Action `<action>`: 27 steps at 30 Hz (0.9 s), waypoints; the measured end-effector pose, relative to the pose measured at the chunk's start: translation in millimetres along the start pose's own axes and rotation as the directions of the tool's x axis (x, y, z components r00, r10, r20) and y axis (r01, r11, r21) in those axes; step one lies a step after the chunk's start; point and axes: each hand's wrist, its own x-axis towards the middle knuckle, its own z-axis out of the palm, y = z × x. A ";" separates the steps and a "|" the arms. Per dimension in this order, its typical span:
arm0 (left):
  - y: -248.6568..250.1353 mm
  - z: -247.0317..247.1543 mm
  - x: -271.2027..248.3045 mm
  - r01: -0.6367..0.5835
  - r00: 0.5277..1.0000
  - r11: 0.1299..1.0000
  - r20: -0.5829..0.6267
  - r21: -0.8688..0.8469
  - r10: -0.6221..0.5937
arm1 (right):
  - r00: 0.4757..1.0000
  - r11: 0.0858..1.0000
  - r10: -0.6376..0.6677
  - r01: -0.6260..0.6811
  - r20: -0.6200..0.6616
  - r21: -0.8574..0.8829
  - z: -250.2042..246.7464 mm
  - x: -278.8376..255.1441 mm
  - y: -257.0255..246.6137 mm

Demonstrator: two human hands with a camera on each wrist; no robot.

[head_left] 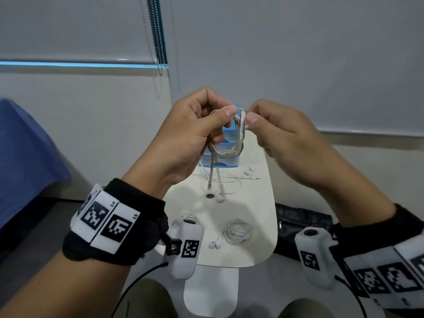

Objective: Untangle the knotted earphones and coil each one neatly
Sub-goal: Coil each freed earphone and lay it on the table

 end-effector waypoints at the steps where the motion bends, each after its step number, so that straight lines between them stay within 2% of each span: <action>1: 1.3 0.3 -0.1 -0.003 1.000 1.000 0.006 -0.005 0.003 | 1.000 1.000 -0.005 0.005 0.004 0.013 -5.1 0.1 2.0; 7: 5.1 4.5 -4.2 -0.008 0.999 1.000 0.043 -0.025 0.009 | 0.989 0.965 -0.147 0.139 -0.017 -0.223 -9.0 2.8 12.3; 9: 6.2 4.9 -6.0 0.004 0.999 0.999 0.045 -0.052 -0.002 | 0.984 0.962 -0.171 0.156 -0.047 -0.223 -1.6 8.3 12.5; 11: 8.4 3.2 -6.8 0.003 0.999 0.997 0.040 -0.082 0.000 | 0.986 0.984 -0.152 0.146 -0.062 -0.100 6.5 13.6 10.5; 14: 11.2 -1.6 -6.0 -0.003 1.000 0.995 0.025 -0.105 0.006 | 0.996 0.965 -0.048 0.064 -0.069 0.253 16.4 16.5 2.5; 17: 13.7 -4.4 -6.8 -0.009 1.000 0.996 0.015 -0.087 0.010 | 0.999 0.849 0.031 -0.011 -0.029 0.529 25.4 15.9 -3.8; 20: 13.4 -7.5 -7.0 -0.022 1.000 0.998 0.003 -0.055 0.022 | 0.990 0.666 0.131 -0.132 0.059 0.734 26.6 16.2 -8.0; 22: 9.6 -10.5 -5.1 -0.033 0.999 0.999 -0.008 -0.021 0.033 | 0.978 0.569 0.166 -0.201 0.128 0.798 24.1 15.7 -11.1; 23: 7.2 -11.7 -4.3 -0.035 0.999 0.999 -0.016 -0.012 0.035 | 0.973 0.552 0.168 -0.226 0.158 0.803 23.7 15.1 -12.7; 27: -1.2 -11.2 -2.4 -0.033 0.999 0.999 -0.040 -0.007 0.033 | 0.954 0.556 0.216 -0.294 0.207 0.778 25.4 15.2 -14.8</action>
